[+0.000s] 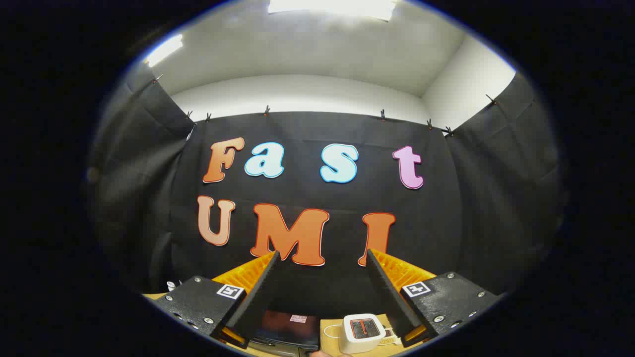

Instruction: Open the toaster oven, put the food inside, and close the toaster oven door.

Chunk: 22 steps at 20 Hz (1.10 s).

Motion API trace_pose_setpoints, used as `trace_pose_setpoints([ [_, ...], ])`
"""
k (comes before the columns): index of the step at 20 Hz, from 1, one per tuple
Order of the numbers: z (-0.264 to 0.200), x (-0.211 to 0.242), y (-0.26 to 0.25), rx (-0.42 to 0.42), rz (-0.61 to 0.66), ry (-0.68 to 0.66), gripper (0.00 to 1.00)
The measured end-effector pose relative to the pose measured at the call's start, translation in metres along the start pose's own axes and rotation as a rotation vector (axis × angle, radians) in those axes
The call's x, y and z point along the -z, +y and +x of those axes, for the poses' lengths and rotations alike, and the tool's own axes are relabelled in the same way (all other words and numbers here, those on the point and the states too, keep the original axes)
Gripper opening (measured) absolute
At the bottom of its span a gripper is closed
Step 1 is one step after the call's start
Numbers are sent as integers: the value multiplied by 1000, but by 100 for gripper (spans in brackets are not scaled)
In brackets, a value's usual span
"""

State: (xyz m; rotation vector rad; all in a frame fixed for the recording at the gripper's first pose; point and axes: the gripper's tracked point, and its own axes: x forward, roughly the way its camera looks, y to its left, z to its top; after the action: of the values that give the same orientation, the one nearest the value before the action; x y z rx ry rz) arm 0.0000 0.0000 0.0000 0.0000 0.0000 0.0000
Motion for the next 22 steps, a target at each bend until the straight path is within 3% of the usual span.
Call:
trace_pose_setpoints([
  [17, 4, -9, -12, 25, 81, 16, 100],
  [22, 7, 26, 4, 4, 87, 88, 100],
])
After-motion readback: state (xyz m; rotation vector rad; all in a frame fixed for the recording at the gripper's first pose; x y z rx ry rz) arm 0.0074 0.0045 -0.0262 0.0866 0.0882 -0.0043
